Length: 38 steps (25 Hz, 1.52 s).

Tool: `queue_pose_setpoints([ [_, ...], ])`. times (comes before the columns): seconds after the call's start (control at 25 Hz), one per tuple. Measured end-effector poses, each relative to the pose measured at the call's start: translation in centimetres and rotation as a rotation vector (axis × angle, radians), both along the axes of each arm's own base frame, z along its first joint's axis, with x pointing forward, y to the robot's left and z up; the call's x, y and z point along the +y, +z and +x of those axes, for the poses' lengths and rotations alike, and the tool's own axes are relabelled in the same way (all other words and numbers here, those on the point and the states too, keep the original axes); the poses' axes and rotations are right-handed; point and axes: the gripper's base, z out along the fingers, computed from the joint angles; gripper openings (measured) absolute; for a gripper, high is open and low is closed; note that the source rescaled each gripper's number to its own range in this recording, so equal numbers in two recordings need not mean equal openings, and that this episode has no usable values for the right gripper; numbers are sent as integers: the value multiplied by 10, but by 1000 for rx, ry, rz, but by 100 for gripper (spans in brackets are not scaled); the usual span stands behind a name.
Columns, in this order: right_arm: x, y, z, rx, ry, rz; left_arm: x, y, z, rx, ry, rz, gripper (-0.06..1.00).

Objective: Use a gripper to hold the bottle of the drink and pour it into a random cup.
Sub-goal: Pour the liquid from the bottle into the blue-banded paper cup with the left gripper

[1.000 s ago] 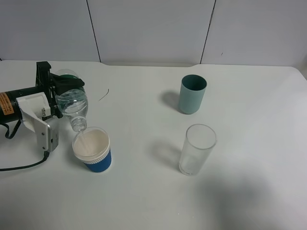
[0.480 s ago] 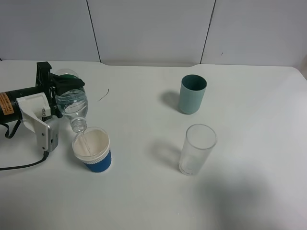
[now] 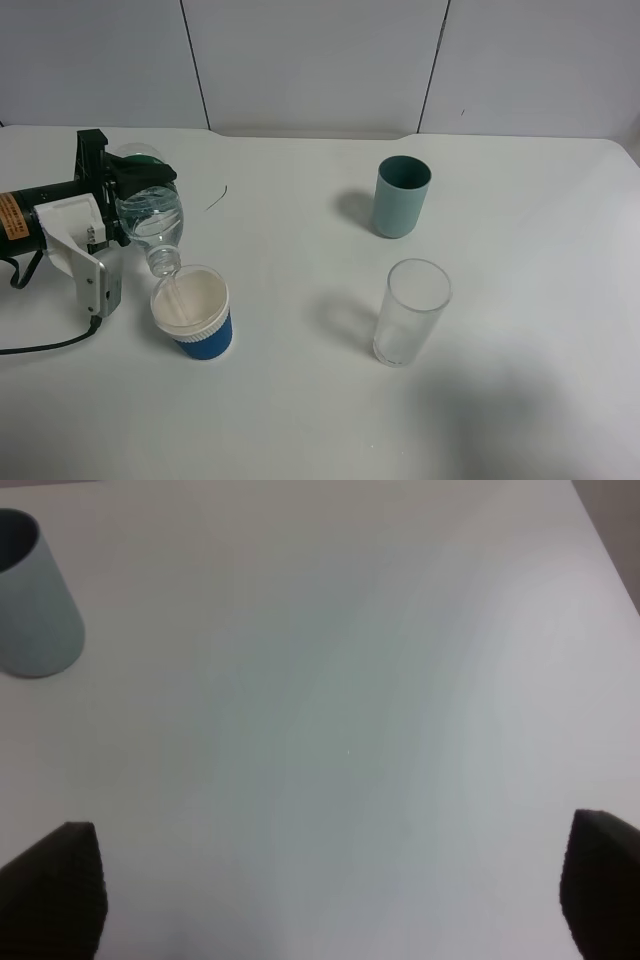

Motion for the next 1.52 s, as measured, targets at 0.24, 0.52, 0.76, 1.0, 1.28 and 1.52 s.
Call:
queue_pose_setpoints([
  [0.24, 0, 0, 0, 0, 0, 0, 0, 0, 0, -5, -1, 5, 1],
  [0.52, 0, 0, 0, 0, 0, 0, 0, 0, 0, -11, -2, 10, 1],
  [0.76, 0, 0, 0, 0, 0, 0, 0, 0, 0, -24, -4, 22, 1],
  [1.0, 0, 0, 0, 0, 0, 0, 1, 0, 1, -34, 7, 28, 1],
  [1.28, 0, 0, 0, 0, 0, 0, 1, 0, 1, -37, 7, 30, 1],
  [1.52, 0, 0, 0, 0, 0, 0, 1, 1, 1, -52, 4, 40, 1],
])
